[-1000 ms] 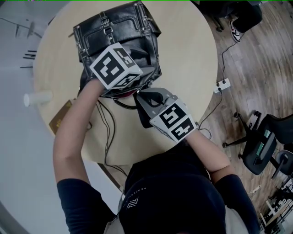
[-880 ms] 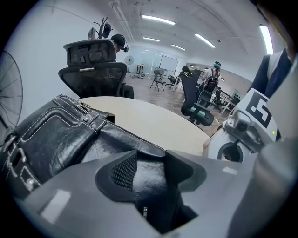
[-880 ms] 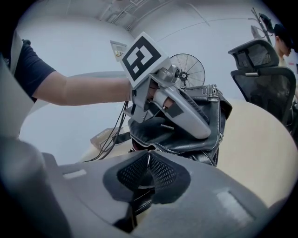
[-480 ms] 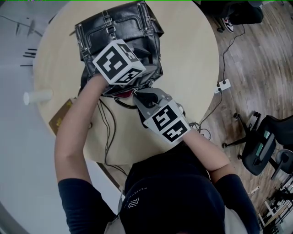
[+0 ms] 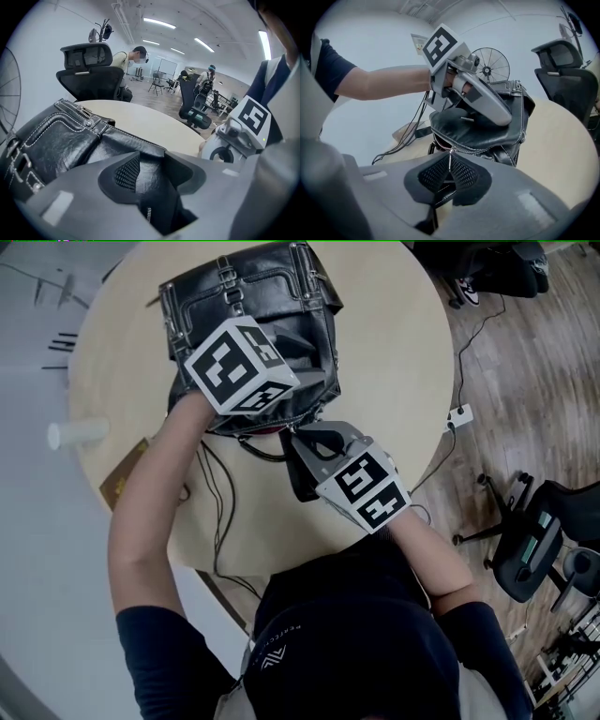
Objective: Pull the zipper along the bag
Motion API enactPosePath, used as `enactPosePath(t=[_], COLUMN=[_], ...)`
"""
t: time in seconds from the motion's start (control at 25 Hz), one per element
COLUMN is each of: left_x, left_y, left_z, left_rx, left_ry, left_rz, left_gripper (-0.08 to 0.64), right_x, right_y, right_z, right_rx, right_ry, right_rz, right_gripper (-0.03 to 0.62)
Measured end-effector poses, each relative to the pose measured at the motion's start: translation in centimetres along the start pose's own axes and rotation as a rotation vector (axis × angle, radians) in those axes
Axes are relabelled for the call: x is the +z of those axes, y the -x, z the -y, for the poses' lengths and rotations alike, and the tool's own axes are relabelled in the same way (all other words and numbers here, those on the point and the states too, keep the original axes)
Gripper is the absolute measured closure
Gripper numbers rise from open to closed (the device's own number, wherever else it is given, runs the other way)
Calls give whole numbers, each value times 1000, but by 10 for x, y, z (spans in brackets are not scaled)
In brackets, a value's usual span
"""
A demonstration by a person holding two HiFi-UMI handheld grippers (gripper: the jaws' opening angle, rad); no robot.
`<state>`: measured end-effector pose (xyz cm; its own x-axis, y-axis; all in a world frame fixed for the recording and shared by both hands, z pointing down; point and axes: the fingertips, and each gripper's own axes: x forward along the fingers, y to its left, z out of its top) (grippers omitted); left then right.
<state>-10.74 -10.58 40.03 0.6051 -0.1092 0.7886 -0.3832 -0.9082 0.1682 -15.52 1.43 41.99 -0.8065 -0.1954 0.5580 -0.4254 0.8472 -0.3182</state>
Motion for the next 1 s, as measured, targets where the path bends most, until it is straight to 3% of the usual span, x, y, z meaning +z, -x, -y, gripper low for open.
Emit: enactPosePath(t=[0.16, 0.52, 0.8, 1.0], left_x=[1, 0, -2, -4], left_y=[3, 4, 6, 3], left_z=[10, 20, 23, 25], left_rx=[1, 4, 20, 28], left_ry=[-62, -120, -191, -199], left_rz=[-32, -88, -143, -160], left_gripper=[342, 288, 303, 314], right_x=[-1, 0, 1, -1], right_y=[0, 4, 5, 2], right_z=[-1, 3, 4, 6], right_rx=[-25, -53, -84, -115], right_ry=[36, 3, -10, -50], right_rz=[-10, 29, 53, 62], right_gripper=[581, 581, 581, 580])
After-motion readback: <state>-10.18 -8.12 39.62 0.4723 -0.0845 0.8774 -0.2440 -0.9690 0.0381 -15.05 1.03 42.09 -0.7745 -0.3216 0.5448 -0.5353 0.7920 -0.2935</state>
